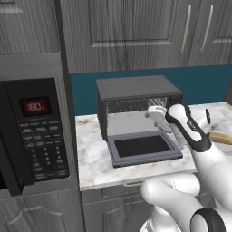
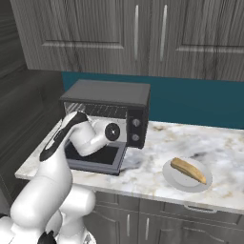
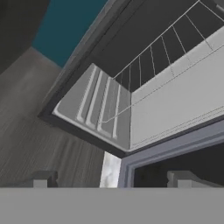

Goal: Pull the toaster oven rack outwards. Pick up the baguette from the plate and place it on the toaster oven rack. Close the toaster oven door fully and set the temperature to the lowest setting.

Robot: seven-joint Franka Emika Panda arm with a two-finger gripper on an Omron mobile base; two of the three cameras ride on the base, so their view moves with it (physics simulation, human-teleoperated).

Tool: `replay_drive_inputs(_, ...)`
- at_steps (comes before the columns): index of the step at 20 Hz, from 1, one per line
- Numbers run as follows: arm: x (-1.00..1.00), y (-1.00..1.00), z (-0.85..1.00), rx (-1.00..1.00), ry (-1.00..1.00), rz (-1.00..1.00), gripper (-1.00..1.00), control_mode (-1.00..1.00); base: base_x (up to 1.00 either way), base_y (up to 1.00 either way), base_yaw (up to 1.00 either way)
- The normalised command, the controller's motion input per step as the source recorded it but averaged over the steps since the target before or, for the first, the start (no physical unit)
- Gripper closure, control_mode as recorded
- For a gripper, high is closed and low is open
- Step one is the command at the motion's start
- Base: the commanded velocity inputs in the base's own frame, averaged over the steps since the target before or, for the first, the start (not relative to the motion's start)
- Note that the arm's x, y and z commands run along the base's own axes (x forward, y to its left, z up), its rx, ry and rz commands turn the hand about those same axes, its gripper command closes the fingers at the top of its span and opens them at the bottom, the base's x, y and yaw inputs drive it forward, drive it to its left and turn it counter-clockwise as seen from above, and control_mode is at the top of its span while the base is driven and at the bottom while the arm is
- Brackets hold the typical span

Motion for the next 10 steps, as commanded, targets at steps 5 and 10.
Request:
replay_drive_inputs(5, 0.25, 0.01, -0.27, 0.1, 0.05, -0.05, -1.0, -1.0, 0.0, 0.0, 0.0)
replay_drive_inputs(10, 0.19, 0.0, -0.15, 0.17, 0.0, -0.1, -1.0, -1.0, 0.0, 0.0, 0.0)
